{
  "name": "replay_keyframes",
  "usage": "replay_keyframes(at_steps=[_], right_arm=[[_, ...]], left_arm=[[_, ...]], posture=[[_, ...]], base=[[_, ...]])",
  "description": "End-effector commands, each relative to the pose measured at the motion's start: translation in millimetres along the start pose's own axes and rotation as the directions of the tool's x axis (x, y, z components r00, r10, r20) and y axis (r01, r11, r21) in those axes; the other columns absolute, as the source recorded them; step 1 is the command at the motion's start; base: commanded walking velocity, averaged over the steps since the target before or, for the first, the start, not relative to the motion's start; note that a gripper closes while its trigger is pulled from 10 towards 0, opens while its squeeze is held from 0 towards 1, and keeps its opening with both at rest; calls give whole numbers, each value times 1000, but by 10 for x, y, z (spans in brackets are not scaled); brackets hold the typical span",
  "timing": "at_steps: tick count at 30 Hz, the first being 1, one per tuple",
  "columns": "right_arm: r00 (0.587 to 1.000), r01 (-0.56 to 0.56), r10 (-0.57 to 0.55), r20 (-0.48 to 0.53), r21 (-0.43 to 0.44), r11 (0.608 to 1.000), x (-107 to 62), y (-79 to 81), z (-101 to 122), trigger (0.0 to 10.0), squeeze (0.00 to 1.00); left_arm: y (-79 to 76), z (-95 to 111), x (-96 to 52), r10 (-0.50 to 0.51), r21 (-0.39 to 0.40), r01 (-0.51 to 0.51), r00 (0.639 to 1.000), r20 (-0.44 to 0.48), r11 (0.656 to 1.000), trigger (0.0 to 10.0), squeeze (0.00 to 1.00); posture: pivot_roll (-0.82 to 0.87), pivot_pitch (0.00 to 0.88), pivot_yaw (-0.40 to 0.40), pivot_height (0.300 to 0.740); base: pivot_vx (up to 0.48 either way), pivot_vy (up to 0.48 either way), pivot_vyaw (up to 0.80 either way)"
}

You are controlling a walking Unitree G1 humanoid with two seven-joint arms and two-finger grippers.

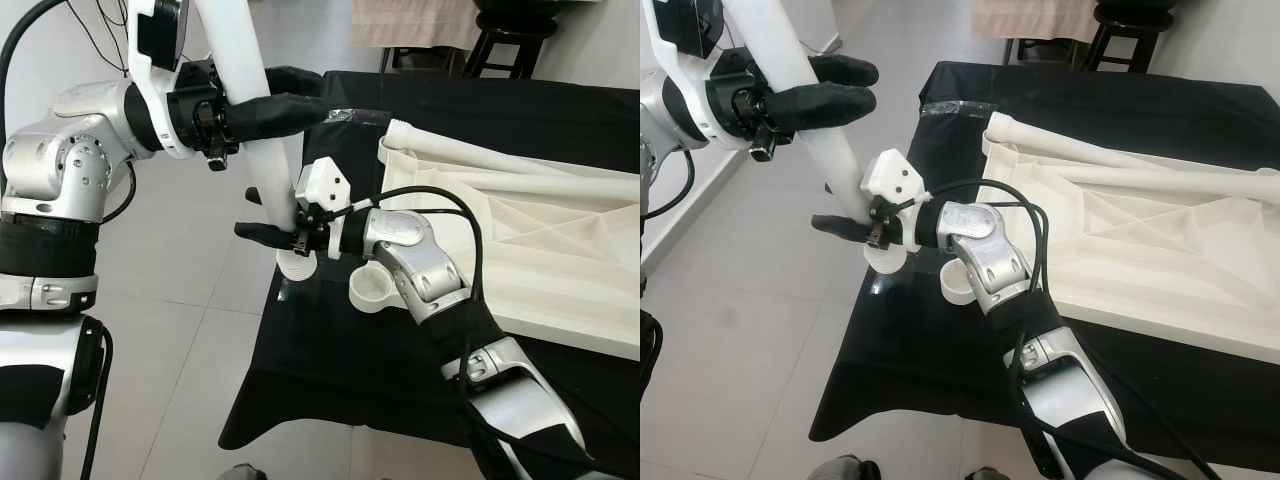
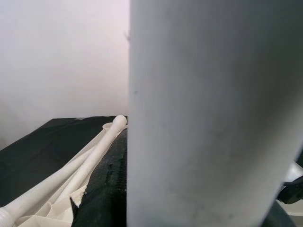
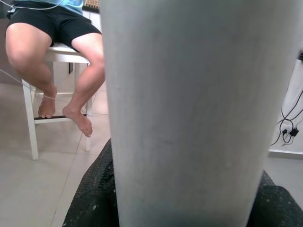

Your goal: Building children table

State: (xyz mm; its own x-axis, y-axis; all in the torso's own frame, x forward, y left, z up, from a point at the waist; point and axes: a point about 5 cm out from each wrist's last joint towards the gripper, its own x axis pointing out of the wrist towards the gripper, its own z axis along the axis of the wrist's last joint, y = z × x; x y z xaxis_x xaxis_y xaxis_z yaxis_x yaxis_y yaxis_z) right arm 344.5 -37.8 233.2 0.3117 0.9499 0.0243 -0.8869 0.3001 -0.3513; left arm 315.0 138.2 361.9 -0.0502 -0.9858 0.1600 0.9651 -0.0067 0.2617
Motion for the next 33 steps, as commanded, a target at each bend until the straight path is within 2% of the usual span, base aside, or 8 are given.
replay_keyframes(at_steps=[1, 8, 9, 10, 11, 12, 24, 33], right_arm=[[999, 46, -46, -25, 34, 998, 18, -18, -68, 0, 0], [996, 82, -81, -33, 43, 996, -6, -59, -84, 0, 0], [994, 101, -99, -35, 46, 994, -17, -76, -89, 0, 0], [994, 101, -99, -35, 46, 994, -17, -76, -89, 0, 0], [992, 124, -122, -35, 50, 991, -33, -100, -90, 0, 0], [988, 153, -152, -33, 54, 987, -57, -132, -88, 0, 0], [948, 316, -317, -1, 85, 945, -279, -344, -51, 0, 0], [820, 567, -572, 6, 118, 815, -750, -654, -51, 0, 0]], left_arm=[[-139, 25, 230, -255, -52, 261, 961, 105, 964, 0, 0], [-87, 23, 221, -209, -50, 217, 968, 136, 975, 157, 0], [-55, 22, 213, -166, -49, 175, 975, 147, 983, 6667, 0], [-55, 22, 213, -166, -49, 175, 975, 147, 983, 6667, 0], [-7, 34, 200, -106, -56, 117, 980, 169, 992, 10000, 224], [63, 44, 172, -16, -62, 27, 983, 181, 998, 10000, 1000], [276, 72, -245, 345, -58, -341, 912, 220, 938, 10000, 1000], [79, 210, -1211, 730, -72, -753, 604, 320, 655, 10000, 1000]], posture=[[5, 45, -2, 740], [1, 44, -3, 740], [-2, 44, -2, 740], [-2, 44, -2, 740], [-2, 44, -2, 740], [-2, 44, -2, 740], [-4, 55, -1, 740], [25, 84, 3, 740]], base=[[0, 0, 0], [0, 0, 0], [0, 0, 0], [0, 0, 0], [0, 0, 0], [0, 0, 0], [0, 0, 0], [0, 0, 0]])
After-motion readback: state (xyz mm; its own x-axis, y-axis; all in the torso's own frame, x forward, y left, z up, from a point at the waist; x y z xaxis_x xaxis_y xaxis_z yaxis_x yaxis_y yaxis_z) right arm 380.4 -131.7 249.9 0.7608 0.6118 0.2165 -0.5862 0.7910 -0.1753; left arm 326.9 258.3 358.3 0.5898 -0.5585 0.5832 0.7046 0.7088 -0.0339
